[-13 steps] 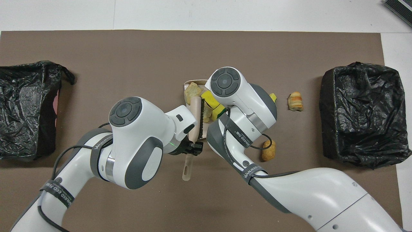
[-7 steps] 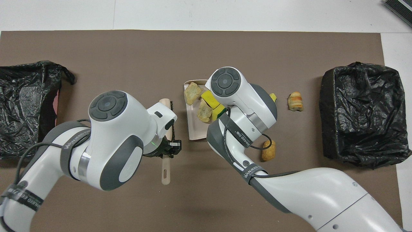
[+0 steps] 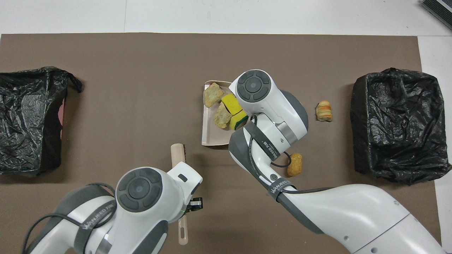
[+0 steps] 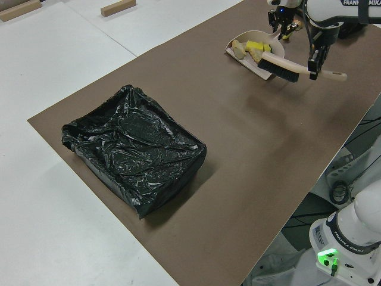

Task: Sweep and dump trash in bin
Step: 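Carry the loaded dustpan with the right gripper to the nearby trash bag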

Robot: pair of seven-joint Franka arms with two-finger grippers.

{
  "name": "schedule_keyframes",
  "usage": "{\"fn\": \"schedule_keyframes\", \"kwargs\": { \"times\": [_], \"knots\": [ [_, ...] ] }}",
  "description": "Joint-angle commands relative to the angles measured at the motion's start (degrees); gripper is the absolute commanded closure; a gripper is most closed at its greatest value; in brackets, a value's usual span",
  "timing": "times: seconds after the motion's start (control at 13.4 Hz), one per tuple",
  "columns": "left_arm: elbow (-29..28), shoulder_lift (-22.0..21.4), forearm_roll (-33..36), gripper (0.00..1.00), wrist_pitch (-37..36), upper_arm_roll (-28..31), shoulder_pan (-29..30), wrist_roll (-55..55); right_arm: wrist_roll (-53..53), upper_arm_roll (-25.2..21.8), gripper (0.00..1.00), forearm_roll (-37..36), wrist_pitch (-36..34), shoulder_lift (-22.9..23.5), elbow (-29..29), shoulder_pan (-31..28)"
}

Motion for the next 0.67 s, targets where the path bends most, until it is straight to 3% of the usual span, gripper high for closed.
{"fn": "schedule_keyframes", "kwargs": {
  "times": [0.0,0.22,0.6],
  "knots": [
    [-5.68,-0.26,1.14,1.0,7.66,0.82,-4.96,-4.39,-2.94,0.57,1.0,4.25,0.95,-5.4,-3.99,-4.24],
    [-8.69,3.68,1.05,1.0,16.27,0.82,-9.27,-7.54,-9.1,0.57,1.0,7.43,0.95,-10.84,-7.41,-9.61],
    [-8.86,6.77,0.61,1.0,21.3,0.74,-9.72,-7.74,-22.96,0.48,1.0,11.11,-0.02,-18.15,-12.33,-21.63]
  ]
}}
